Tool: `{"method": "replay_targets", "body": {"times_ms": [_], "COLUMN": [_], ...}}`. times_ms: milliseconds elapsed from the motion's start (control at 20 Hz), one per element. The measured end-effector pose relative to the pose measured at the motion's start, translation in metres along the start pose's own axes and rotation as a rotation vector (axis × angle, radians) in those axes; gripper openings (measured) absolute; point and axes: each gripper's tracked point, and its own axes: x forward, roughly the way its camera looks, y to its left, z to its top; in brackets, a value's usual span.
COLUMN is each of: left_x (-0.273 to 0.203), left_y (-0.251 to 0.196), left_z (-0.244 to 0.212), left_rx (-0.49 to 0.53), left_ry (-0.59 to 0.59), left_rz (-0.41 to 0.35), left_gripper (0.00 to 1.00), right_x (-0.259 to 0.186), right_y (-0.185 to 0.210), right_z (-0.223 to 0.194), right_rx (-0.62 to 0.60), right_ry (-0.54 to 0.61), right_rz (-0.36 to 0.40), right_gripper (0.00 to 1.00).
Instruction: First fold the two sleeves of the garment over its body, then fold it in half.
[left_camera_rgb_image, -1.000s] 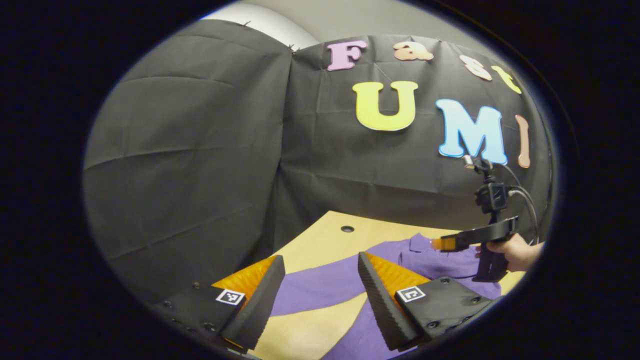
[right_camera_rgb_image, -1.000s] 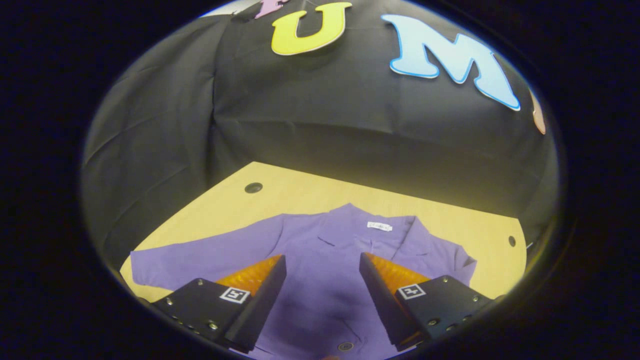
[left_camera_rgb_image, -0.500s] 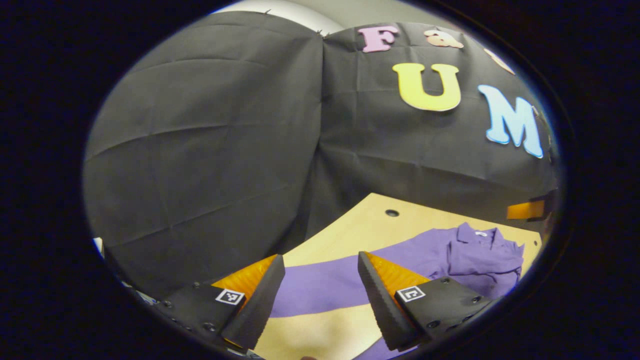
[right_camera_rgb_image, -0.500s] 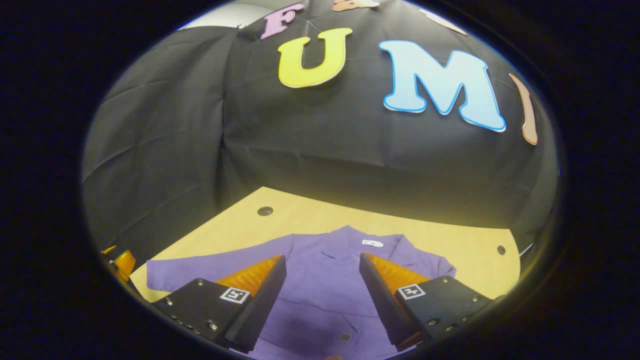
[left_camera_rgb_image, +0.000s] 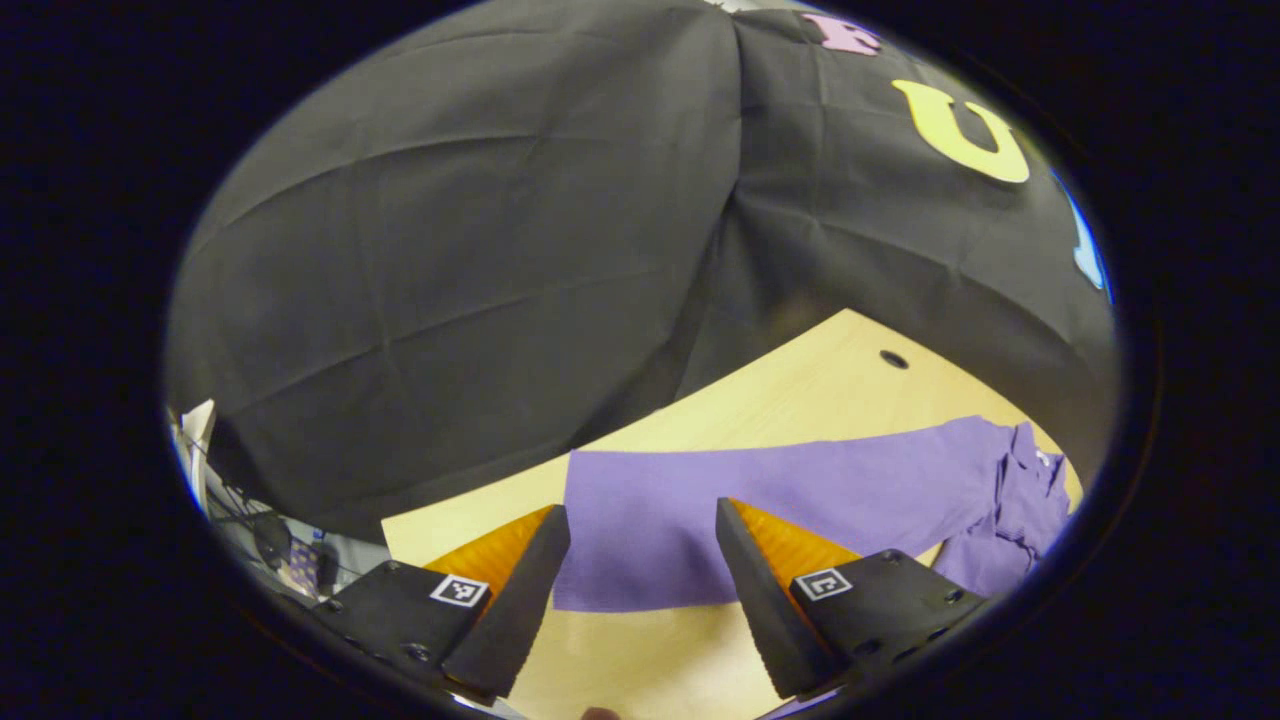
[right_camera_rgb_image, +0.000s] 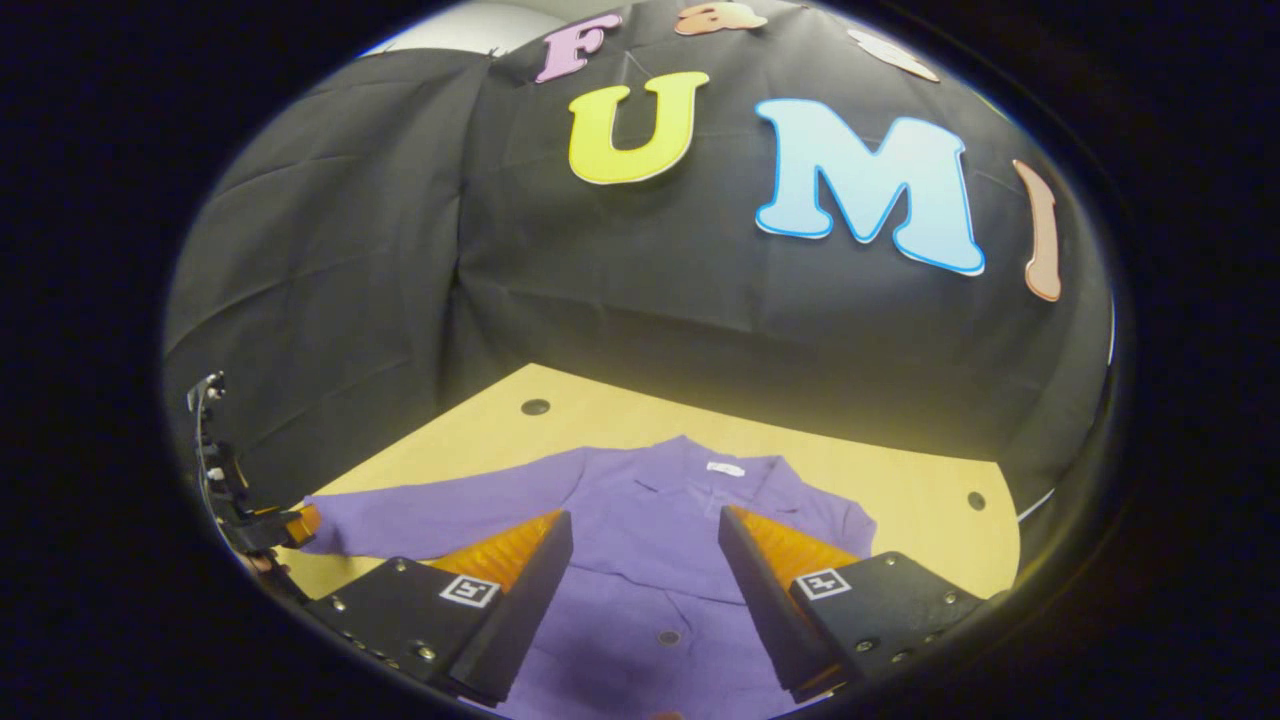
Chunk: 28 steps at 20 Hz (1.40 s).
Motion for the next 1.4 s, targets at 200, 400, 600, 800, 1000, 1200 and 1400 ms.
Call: {"method": "replay_targets", "body": {"times_ms": [200,400,600,800,1000,1200,1400], "left_x": [0.012,0.021,0.02,0.022,0.027,0.029,0.028], "left_y": [0.012,0.012,0.004,0.0,-0.013,-0.018,-0.026], "left_z": [-0.012,-0.023,-0.024,-0.026,-0.025,-0.025,-0.019], "left_rx": [-0.031,-0.037,-0.022,0.075,0.06,0.075,0.012], "left_ry": [0.05,0.086,0.096,0.103,0.082,0.073,0.076], "left_rz": [0.023,0.016,0.009,0.003,-0.025,-0.062,-0.103], "left_gripper": [0.96,0.96,0.96,0.93,0.57,0.22,0.07], "right_x": [-0.001,-0.002,-0.004,-0.004,-0.008,-0.015,-0.022], "right_y": [0.008,0.017,0.022,0.028,0.027,0.016,-0.002], "right_z": [-0.01,-0.014,-0.016,-0.023,-0.028,-0.032,-0.036], "right_rx": [0.006,0.003,0.013,0.04,0.068,0.104,0.133], "right_ry": [0.03,0.04,0.05,0.065,0.069,0.071,0.067], "right_rz": [0.024,0.044,0.061,0.079,0.076,0.057,0.021], "right_gripper": [0.87,0.91,0.91,0.91,0.91,0.87,0.87]}}
